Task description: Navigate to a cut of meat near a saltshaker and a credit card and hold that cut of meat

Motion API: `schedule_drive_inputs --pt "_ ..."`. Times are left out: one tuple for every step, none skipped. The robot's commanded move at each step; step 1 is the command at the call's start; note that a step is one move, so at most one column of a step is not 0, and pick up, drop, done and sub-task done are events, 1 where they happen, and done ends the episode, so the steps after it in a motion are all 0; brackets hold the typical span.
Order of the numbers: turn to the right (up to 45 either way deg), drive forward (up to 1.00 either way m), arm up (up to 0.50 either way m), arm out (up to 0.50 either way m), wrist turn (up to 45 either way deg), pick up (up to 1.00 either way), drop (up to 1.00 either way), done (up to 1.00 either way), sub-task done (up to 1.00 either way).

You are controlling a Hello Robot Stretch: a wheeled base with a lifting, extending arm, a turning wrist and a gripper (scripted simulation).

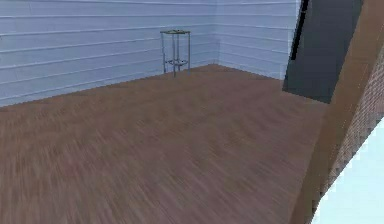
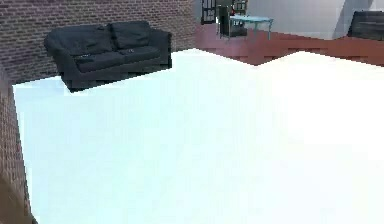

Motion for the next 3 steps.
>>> schedule_drive_inputs --pt "-36.0 0.00 0.00 0.00 0.0 0.00 0.00 0.00 0.00" --pt "0.0 0.50 0.00 0.00 0.0 0.00 0.00 0.00 0.00" --pt "-45.0 0.00 0.00 0.00 0.0 0.00 0.00 0.00 0.00"
